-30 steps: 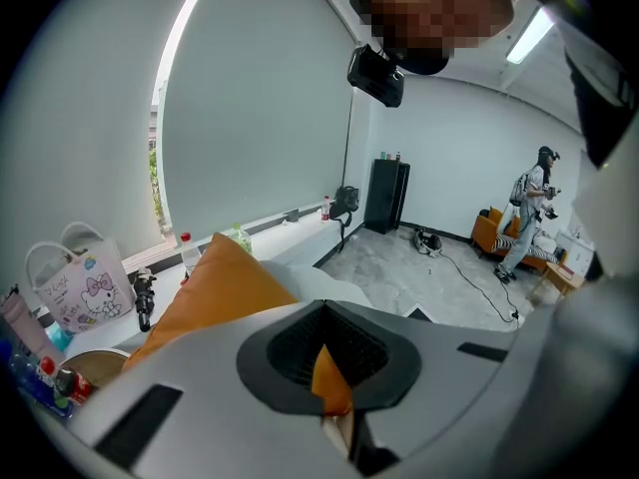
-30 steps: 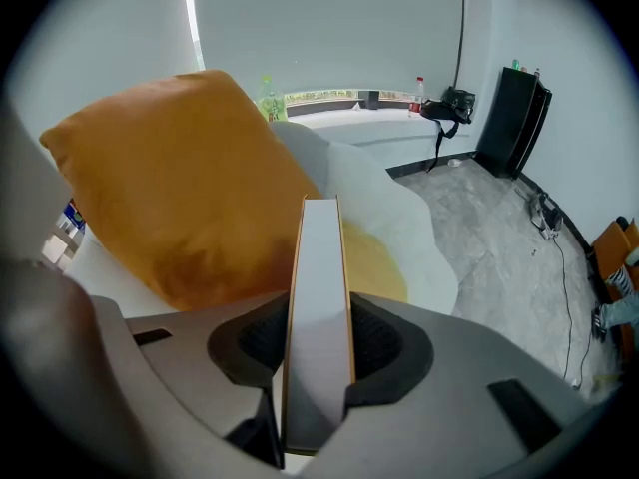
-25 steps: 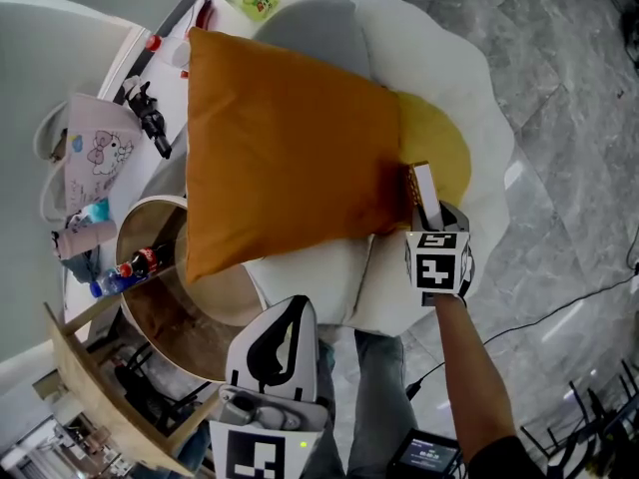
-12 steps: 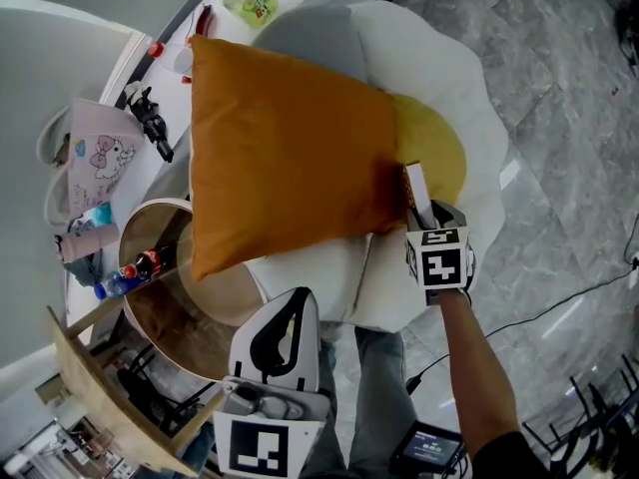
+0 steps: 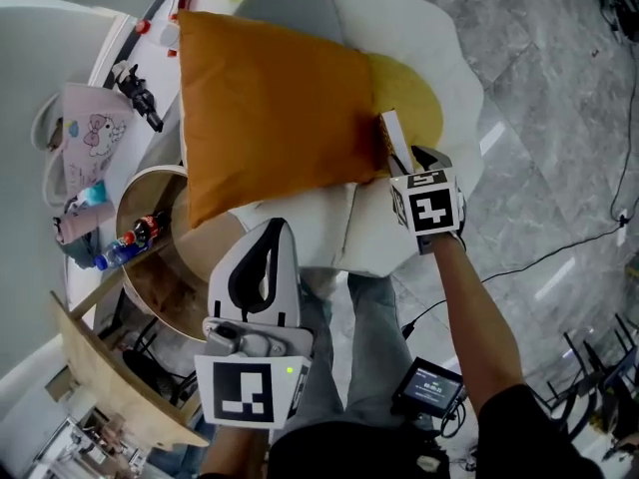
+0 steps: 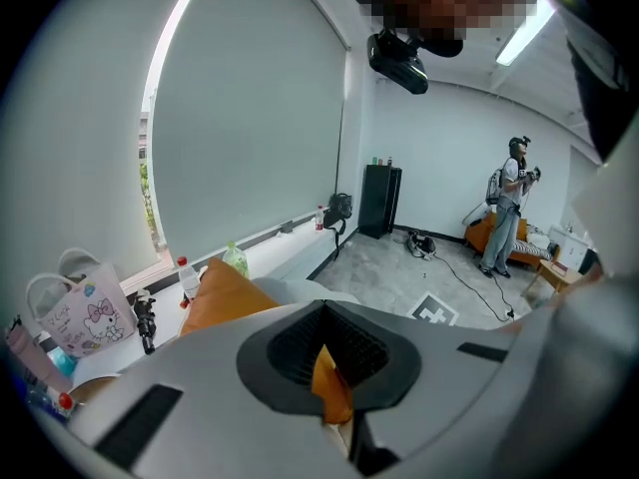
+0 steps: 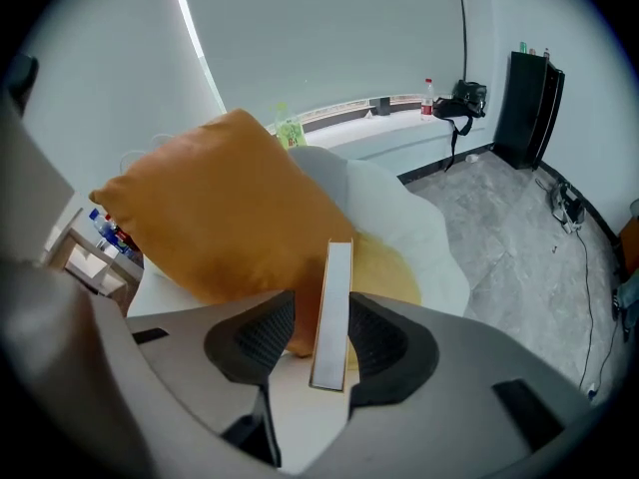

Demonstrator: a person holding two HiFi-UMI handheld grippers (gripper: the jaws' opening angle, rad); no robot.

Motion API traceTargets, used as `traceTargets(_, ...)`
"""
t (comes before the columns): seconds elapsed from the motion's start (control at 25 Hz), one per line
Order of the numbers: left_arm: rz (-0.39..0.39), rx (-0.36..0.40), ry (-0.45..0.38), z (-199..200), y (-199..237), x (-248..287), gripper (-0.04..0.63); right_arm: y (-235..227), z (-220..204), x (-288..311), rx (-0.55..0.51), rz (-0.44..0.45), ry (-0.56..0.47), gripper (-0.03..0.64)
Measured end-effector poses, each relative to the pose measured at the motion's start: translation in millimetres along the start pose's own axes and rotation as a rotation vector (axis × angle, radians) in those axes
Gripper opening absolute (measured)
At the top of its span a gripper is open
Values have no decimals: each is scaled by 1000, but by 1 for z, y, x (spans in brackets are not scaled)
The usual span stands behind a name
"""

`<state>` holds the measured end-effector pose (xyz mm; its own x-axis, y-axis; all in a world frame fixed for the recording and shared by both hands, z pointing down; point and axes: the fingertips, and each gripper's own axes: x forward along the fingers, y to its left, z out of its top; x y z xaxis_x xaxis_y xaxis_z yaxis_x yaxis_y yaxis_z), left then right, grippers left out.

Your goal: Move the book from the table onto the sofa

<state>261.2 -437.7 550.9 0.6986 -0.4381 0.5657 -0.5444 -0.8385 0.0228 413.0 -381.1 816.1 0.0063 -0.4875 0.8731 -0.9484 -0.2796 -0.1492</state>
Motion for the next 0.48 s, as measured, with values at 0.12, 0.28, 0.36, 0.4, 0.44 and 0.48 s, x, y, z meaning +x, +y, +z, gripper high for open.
traceTargets(0.12,-13,23,-9,13,-2,-15,8,4,16,-36,-27,0,-24,176)
traceTargets(0.28,-22,2,-11,38,-6,-40,8,17,47,-120,-45,44,-109,136)
traceTargets(0.36,-22,-5,-33,57,-9,-57,8,22,66,-176,-66,62,-176,97)
traceTargets(0.4,-25,-2,-47,67,-11,-65,8,24,76,-204,-82,61,-210,66)
traceTargets(0.44,-28,1,-60,77,-12,-73,8,27,85,-232,-100,59,-242,46)
traceTargets(0.48,-32,2,-73,87,-14,-82,8,30,93,-260,-121,57,-271,35)
